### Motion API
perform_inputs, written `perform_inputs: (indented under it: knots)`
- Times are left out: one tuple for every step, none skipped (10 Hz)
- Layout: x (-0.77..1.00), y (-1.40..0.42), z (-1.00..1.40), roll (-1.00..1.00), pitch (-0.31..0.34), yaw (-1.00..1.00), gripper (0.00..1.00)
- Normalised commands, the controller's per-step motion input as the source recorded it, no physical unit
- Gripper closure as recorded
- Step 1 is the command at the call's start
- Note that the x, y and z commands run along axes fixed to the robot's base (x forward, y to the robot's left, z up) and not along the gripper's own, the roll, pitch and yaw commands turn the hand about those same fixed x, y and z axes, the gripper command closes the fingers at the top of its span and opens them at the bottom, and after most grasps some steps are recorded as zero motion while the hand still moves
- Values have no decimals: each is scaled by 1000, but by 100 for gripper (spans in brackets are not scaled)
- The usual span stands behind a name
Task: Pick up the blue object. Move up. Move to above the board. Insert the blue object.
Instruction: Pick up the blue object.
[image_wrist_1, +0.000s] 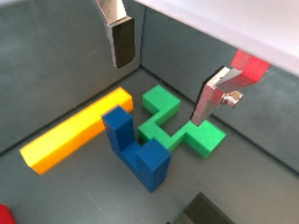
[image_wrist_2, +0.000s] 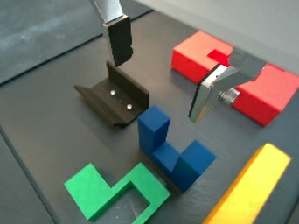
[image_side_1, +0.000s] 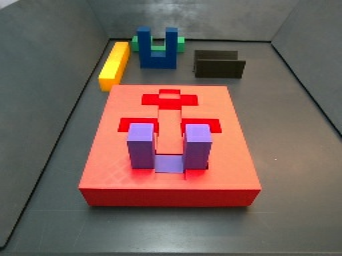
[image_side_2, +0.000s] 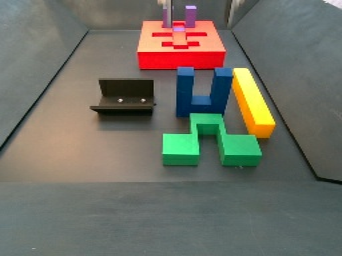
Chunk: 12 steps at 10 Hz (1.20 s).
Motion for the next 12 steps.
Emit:
perform_inputs:
  knots:
    - [0, 0, 0, -14, 0, 0, 0]
    - [340, -3, 0, -69, -26, -117, 0]
    - [543, 0, 0, -77, -26, -289, 0]
    - [523, 0, -6, -49, -21, -237, 0]
    - [466, 0, -29, -7, 0, -171, 0]
    - [351, 0, -134, 0, -19, -94, 0]
    - [103, 0, -289, -51, -79, 0, 0]
    - [20, -11, -323, -54, -84, 94, 0]
    - [0, -40, -317, -30, -84, 171, 0]
    - [0, -71, -317, -3, -79, 197, 0]
    - [11, -129, -289, 0, -74, 197, 0]
    - [74, -206, -234, 14, -63, 169, 0]
